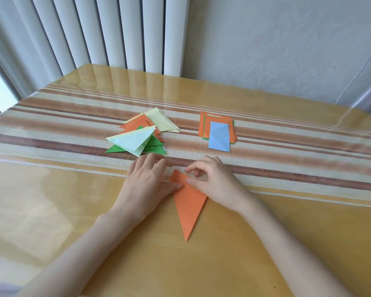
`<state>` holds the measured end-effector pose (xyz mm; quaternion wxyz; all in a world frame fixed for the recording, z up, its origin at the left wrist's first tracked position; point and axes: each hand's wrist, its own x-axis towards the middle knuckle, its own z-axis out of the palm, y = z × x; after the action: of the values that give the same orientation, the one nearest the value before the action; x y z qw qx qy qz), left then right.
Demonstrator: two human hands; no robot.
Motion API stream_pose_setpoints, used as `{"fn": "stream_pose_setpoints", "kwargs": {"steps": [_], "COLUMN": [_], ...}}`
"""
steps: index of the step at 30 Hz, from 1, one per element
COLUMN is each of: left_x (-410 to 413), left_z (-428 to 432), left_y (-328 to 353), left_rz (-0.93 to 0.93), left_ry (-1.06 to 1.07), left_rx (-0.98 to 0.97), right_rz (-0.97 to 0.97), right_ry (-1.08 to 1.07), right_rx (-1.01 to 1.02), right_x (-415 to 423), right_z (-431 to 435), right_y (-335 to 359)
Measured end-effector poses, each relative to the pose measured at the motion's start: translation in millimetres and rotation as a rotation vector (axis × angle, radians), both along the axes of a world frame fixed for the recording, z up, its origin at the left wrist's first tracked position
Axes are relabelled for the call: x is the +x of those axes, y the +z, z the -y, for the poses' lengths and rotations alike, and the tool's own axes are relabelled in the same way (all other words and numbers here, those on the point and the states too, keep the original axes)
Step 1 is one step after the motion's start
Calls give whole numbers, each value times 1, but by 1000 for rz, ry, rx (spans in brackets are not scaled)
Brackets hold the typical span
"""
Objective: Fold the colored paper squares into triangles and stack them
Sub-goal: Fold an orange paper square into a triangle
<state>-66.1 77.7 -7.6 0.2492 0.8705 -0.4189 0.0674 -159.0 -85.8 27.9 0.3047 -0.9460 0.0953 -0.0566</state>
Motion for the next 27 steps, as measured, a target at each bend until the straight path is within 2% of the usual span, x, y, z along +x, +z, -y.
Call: {"fn": "stream_pose_setpoints", "kwargs": {"steps": [6, 17, 21, 27], "left_x": [-5, -26, -26, -26], "left_z": [-5, -22, -23, -23], "left_y": [6, -4, -4, -4], "left_rz": [172, 174, 181, 167], "left_ry": [21, -10, 23, 26], "left_rx": [10, 14, 14, -11], "right_rz": [-28, 32, 113, 316], "right_ry": [7, 6, 107, 292], "right_rx": [147, 159, 40, -343], "right_x": [9, 27, 23, 17], "right_z": [-2, -8, -4, 9], "right_y": [-1, -10, -14, -20]}}
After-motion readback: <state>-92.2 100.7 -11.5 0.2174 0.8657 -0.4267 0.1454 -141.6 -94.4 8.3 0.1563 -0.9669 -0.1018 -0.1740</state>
